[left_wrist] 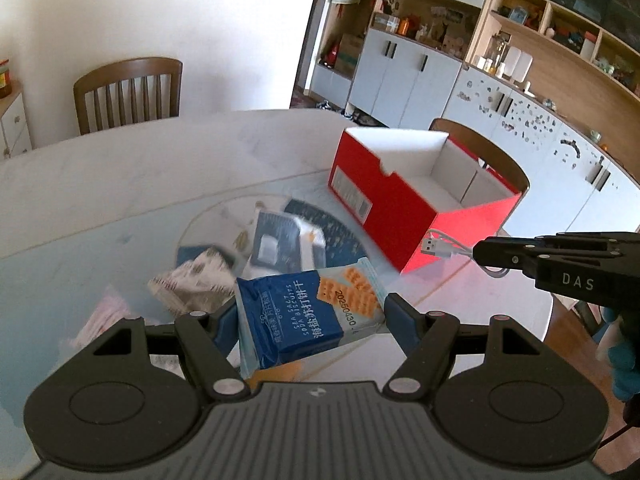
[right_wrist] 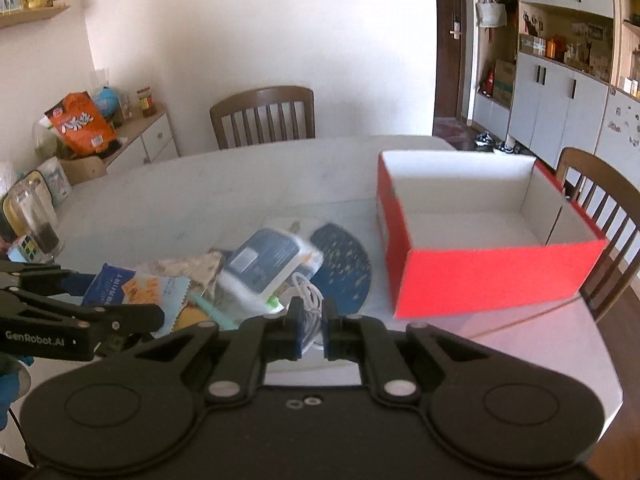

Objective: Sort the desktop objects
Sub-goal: 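Carry the biscuit packet with the left tool while the right tool carries the cable to the red box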

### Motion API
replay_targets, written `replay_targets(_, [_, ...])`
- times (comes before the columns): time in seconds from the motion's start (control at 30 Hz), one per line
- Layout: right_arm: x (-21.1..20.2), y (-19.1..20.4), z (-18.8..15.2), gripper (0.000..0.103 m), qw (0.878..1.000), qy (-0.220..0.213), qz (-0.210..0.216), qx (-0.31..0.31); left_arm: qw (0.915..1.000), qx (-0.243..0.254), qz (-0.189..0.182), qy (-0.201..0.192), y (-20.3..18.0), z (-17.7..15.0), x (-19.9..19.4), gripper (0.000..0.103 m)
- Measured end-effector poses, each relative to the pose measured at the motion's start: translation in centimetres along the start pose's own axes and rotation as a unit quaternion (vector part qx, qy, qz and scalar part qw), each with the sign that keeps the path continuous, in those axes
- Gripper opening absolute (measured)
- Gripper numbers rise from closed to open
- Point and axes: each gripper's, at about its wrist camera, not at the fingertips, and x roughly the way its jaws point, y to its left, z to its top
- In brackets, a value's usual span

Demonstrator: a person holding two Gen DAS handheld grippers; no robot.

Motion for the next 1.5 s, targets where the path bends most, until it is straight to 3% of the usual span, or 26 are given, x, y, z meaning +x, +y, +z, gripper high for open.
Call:
replay_targets(0.37, [0.3, -6.3, 3.4, 0.007, 1.0, -0.016, 0.005, -0.009, 0.9999, 0.003, -0.008, -0.009, -5.6, 4.7, 3.6, 0.074])
replay_targets(0.93, [2.7, -14.9, 5.8, 0.007, 0.999, -0.032, -0.003, -0.022, 0.9994, 0.033, -0.012, 0.005, -13.1, 10.0, 12.2, 0.074])
replay_targets(1.5, [7.5, -20.5, 6.3, 0.007, 0.999, -0.004, -0.021, -0.024, 0.9933, 0.085, -0.007, 0.077, -16.1, 14.3, 21.9, 0.074])
